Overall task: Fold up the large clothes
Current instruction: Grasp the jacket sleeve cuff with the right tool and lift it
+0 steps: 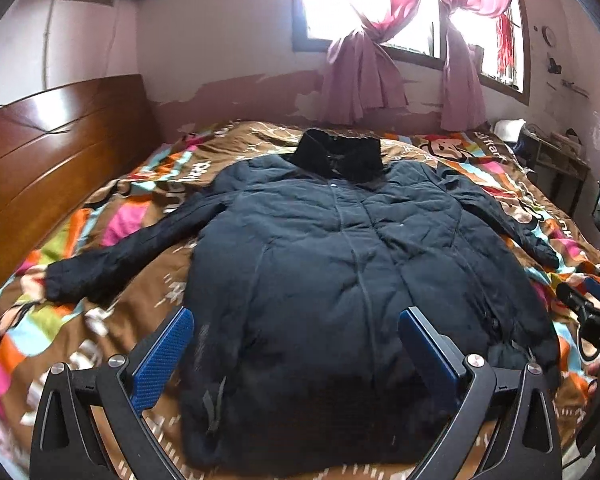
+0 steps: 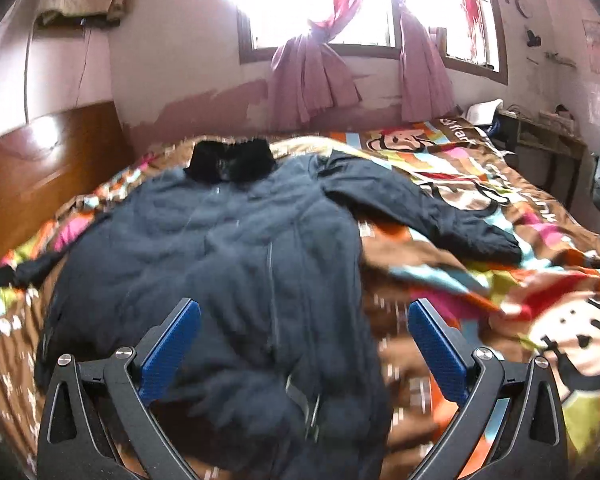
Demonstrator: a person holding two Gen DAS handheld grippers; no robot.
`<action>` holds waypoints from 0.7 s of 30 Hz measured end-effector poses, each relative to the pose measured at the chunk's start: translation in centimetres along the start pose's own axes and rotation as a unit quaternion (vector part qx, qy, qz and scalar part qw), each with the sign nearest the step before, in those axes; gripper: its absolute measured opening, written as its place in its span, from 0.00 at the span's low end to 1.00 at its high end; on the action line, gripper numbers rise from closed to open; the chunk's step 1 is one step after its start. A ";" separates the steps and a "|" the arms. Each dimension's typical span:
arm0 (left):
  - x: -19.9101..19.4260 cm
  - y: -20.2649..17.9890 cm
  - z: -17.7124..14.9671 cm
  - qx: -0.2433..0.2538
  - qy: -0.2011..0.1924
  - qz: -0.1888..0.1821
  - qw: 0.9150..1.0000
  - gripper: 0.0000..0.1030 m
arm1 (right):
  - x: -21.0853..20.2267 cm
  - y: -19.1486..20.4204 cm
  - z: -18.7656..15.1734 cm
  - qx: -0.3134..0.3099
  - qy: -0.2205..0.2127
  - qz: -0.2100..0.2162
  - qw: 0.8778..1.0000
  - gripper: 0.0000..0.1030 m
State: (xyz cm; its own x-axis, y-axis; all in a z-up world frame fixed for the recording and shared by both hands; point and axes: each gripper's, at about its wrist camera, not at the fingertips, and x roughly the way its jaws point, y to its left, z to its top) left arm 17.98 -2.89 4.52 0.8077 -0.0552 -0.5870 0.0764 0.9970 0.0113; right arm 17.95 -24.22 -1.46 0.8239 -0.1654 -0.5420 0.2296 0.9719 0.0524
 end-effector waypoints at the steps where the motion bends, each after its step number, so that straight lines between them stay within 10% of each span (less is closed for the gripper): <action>1: 1.5 -0.4 1.3 0.000 0.004 -0.006 1.000 1.00 | 0.9 -0.4 0.6 0.001 0.003 0.001 1.000 0.99; 7: 9.3 -3.0 5.9 0.019 -0.004 -0.042 0.999 1.00 | 9.4 -4.2 4.0 0.033 0.023 0.028 0.999 0.99; 13: 15.7 -5.4 9.3 -0.021 0.002 -0.071 0.997 1.00 | 15.4 -7.6 7.4 0.069 -0.007 -0.068 0.995 0.99; 21: 22.2 -11.1 13.5 -0.028 0.108 -0.125 0.986 1.00 | 22.1 -14.5 8.1 0.209 0.134 -0.053 0.967 0.99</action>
State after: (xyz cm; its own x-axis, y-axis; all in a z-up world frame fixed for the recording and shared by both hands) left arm 42.96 -15.90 2.25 0.6241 -0.2924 -0.7246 0.2192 0.9556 -0.1967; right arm 37.01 -43.29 -7.40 0.6331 -0.1576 -0.7579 0.5416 0.7897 0.2882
